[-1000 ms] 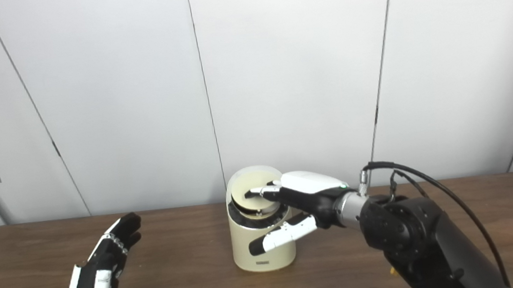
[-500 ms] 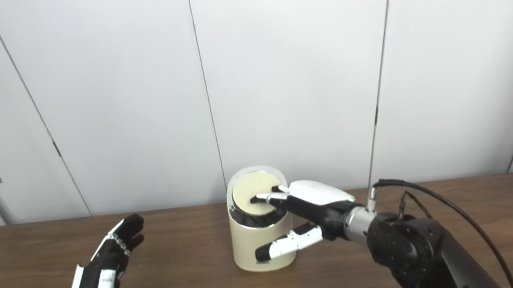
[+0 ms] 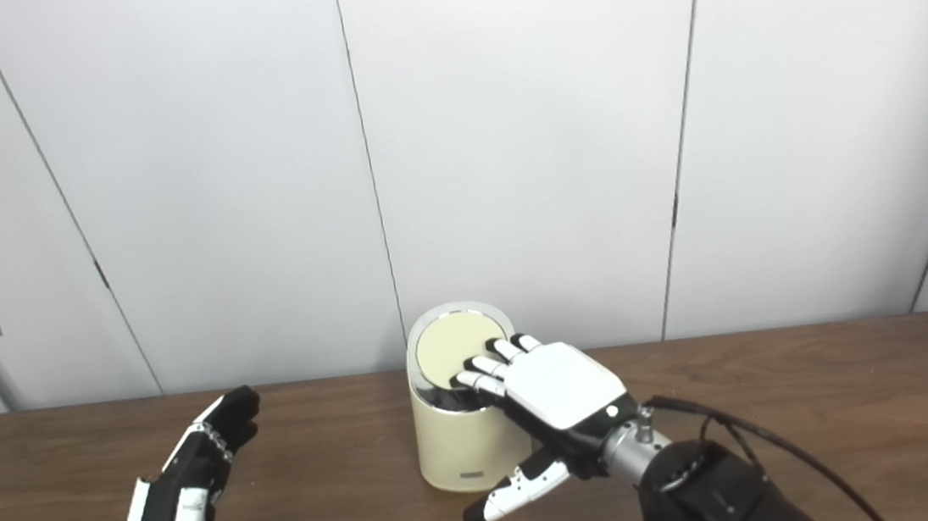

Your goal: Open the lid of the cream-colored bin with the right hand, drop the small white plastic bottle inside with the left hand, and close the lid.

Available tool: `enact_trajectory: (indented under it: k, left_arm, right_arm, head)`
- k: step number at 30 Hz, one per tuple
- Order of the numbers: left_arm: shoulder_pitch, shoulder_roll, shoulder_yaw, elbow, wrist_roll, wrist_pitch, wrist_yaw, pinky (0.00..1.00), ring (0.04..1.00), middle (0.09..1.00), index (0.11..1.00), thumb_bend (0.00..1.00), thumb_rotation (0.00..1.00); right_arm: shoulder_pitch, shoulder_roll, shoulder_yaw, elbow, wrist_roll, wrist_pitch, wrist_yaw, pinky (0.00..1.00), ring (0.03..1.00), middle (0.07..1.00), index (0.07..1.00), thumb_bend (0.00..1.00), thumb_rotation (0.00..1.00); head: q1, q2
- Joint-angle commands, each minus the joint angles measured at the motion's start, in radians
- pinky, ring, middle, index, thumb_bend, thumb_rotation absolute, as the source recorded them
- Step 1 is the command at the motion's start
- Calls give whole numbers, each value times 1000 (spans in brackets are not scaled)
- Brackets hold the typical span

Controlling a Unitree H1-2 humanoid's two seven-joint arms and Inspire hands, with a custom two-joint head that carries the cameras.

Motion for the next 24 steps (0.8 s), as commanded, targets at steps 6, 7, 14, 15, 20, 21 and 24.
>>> enact_trajectory:
  k: [6, 7, 14, 15, 20, 21, 24]
  left_arm:
    - [-16, 5, 4, -36, -1, -11, 6, 902, 897, 863, 842, 766, 881]
    - [-16, 5, 4, -35, -2, -13, 6, 899, 895, 861, 840, 767, 880]
    - [-16, 9, 4, -30, -10, -16, 0, 886, 894, 864, 845, 751, 884]
    - [-16, 9, 4, -30, -9, -17, -1, 885, 895, 866, 847, 748, 888]
    - [-19, 10, 6, -22, -8, -20, 0, 868, 892, 866, 850, 752, 888]
    - [-19, 9, 7, -21, -7, -20, 1, 865, 890, 865, 850, 754, 887]
    - [-20, 9, 8, -20, -10, -19, -1, 854, 887, 865, 849, 755, 884]
  right_arm:
    - [0, 4, 1, 60, -145, -12, 85, 1000, 1000, 894, 846, 985, 925]
    - [2, 8, -6, 57, -140, -13, 90, 1000, 1000, 893, 846, 986, 927]
    - [37, 42, -95, 27, -45, -27, 46, 1000, 995, 895, 847, 965, 858]
    - [41, 45, -104, 25, -38, -32, 39, 1000, 989, 889, 841, 962, 849]
    - [71, 88, -225, -13, 186, -16, 18, 1000, 985, 887, 857, 909, 849]
    - [75, 98, -248, -22, 230, -9, 22, 1000, 988, 890, 863, 894, 843]
    - [89, 129, -322, -43, 360, -4, -3, 1000, 967, 881, 872, 852, 871]
  head:
    - [-1, 1]
    - [-1, 0]
    - [-2, -1]
    - [-2, -1]
    - [-2, -5]
    - [-1, -5]
    - [-2, -5]
